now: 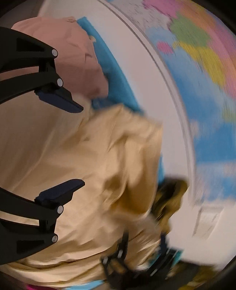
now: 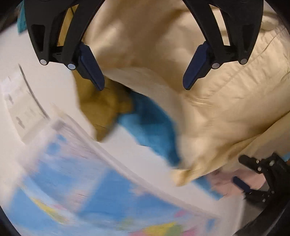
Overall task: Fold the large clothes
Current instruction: 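Lay the cream shirt flat on the bed with both tools and release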
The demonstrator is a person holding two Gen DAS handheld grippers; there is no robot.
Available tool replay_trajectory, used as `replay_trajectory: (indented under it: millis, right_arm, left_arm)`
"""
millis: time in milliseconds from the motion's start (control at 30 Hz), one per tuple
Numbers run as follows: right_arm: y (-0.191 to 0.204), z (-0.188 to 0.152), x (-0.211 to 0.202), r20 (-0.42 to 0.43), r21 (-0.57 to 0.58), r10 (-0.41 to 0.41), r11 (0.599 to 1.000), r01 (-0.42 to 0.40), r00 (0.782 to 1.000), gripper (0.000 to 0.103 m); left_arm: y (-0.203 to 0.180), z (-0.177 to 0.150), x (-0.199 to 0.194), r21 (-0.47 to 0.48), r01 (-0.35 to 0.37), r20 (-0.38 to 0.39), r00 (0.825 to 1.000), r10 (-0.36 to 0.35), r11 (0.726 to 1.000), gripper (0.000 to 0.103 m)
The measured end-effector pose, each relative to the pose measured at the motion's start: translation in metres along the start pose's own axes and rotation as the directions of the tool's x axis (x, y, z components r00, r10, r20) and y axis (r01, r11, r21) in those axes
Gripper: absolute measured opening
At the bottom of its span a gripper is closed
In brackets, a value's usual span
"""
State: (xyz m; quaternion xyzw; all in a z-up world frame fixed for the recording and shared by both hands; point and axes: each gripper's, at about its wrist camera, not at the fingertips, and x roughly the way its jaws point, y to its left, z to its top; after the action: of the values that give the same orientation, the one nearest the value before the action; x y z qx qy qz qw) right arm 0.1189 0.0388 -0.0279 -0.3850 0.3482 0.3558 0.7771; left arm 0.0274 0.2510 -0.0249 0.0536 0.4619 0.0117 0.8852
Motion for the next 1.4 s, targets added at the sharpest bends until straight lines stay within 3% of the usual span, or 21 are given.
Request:
replay_trajectory:
  millis: [67, 100, 133, 167, 200, 233, 367, 467, 500, 567, 667, 733, 833, 867, 900, 1000, 1133, 1267, 1300, 1367, 1400]
  right_arm:
    - [0.006, 0.006, 0.021, -0.046, -0.013, 0.003, 1.0, -0.004, 0.999, 0.079]
    - [0.002, 0.009, 0.035, -0.073, 0.009, 0.027, 1.0, -0.027, 0.997, 0.059]
    - [-0.004, 0.013, 0.046, -0.089, 0.054, 0.075, 0.996, -0.07, 0.993, 0.032]
    - [-0.012, 0.013, 0.047, -0.085, 0.1, 0.104, 0.99, -0.096, 0.991, 0.016]
    - [-0.022, 0.015, 0.047, -0.073, 0.157, 0.136, 0.98, -0.123, 0.988, 0.005]
    - [-0.043, 0.016, 0.042, -0.023, 0.27, 0.198, 0.945, -0.185, 0.98, 0.004]
    - [-0.107, 0.015, 0.02, 0.143, 0.522, 0.225, 0.81, -0.266, 0.964, 0.003]
    - [-0.12, 0.014, 0.035, 0.135, 0.601, 0.211, 0.759, -0.249, 0.968, 0.003]
    - [-0.119, 0.012, 0.049, 0.109, 0.623, 0.218, 0.745, -0.238, 0.97, 0.003]
    - [-0.108, 0.01, 0.074, 0.048, 0.64, 0.217, 0.743, -0.197, 0.975, 0.003]
    - [-0.1, 0.005, 0.076, 0.033, 0.66, 0.198, 0.732, -0.171, 0.98, 0.012]
    - [-0.101, 0.003, 0.056, 0.058, 0.663, 0.173, 0.73, -0.167, 0.983, 0.039]
    - [-0.104, -0.017, -0.006, 0.127, 0.634, 0.112, 0.755, -0.168, 0.985, 0.073]
    - [-0.101, -0.028, -0.028, 0.145, 0.626, 0.106, 0.76, -0.174, 0.984, 0.076]
    - [-0.1, -0.04, -0.042, 0.156, 0.621, 0.107, 0.763, -0.181, 0.982, 0.079]
    - [-0.09, -0.083, -0.071, 0.147, 0.638, 0.175, 0.735, -0.228, 0.974, 0.09]
    - [-0.049, -0.156, -0.096, 0.098, 0.69, 0.3, 0.666, -0.282, 0.949, 0.09]
    - [-0.004, -0.187, -0.09, 0.054, 0.717, 0.374, 0.631, -0.297, 0.926, 0.084]
    - [0.003, -0.19, -0.086, 0.067, 0.718, 0.39, 0.62, -0.316, 0.918, 0.067]
    - [0.008, -0.19, -0.083, 0.077, 0.714, 0.388, 0.622, -0.322, 0.919, 0.039]
    - [0.005, -0.191, -0.085, 0.091, 0.713, 0.38, 0.62, -0.327, 0.92, 0.01]
  left_arm:
    - [-0.02, -0.009, 0.006, 0.079, -0.02, -0.023, 0.999, 0.022, 0.997, 0.078]
    - [-0.029, -0.013, 0.012, 0.123, -0.048, -0.036, 0.998, 0.053, 0.991, 0.077]
    - [-0.033, -0.016, 0.019, 0.145, -0.062, -0.054, 0.996, 0.071, 0.987, 0.065]
    - [-0.032, -0.019, 0.025, 0.153, -0.073, -0.073, 0.994, 0.085, 0.986, 0.052]
    - [-0.027, -0.022, 0.033, 0.14, -0.09, -0.102, 0.989, 0.105, 0.986, 0.019]
    - [-0.016, -0.02, 0.036, 0.103, -0.104, -0.128, 0.985, 0.117, 0.989, 0.002]
    - [0.047, 0.004, 0.003, -0.11, -0.125, -0.01, 0.992, 0.125, 0.986, 0.001]
    - [0.078, 0.019, -0.009, -0.206, -0.092, 0.032, 0.994, 0.101, 0.974, 0.001]
    - [0.086, 0.022, -0.004, -0.223, -0.114, 0.028, 0.992, 0.123, 0.968, 0.001]
    - [0.091, 0.023, 0.008, -0.244, -0.107, 0.005, 0.994, 0.111, 0.964, 0.001]
    - [0.088, 0.013, 0.025, -0.273, -0.079, -0.042, 0.997, 0.07, 0.959, 0.014]
    - [0.063, 0.001, 0.017, -0.22, -0.064, -0.018, 0.998, 0.062, 0.973, 0.057]
    - [0.037, -0.017, -0.005, -0.144, -0.036, 0.034, 0.999, 0.041, 0.989, 0.065]
    - [0.032, -0.019, -0.009, -0.13, -0.027, 0.036, 0.999, 0.032, 0.991, 0.069]
    - [0.021, -0.026, -0.014, -0.107, -0.015, 0.03, 0.999, 0.018, 0.994, 0.081]
    - [-0.008, -0.044, -0.022, -0.04, 0.028, 0.018, 0.999, -0.027, 0.999, 0.083]
    - [-0.047, -0.067, -0.028, 0.069, 0.038, -0.023, 0.999, -0.036, 0.997, 0.087]
    - [-0.079, -0.089, -0.022, 0.144, 0.061, -0.097, 0.994, -0.047, 0.988, 0.087]
    - [-0.083, -0.092, -0.02, 0.155, 0.059, -0.106, 0.993, -0.043, 0.986, 0.081]
    - [-0.088, -0.101, -0.013, 0.161, 0.051, -0.135, 0.99, -0.029, 0.986, 0.057]
    - [-0.087, -0.103, -0.009, 0.148, 0.05, -0.15, 0.988, -0.027, 0.988, 0.032]
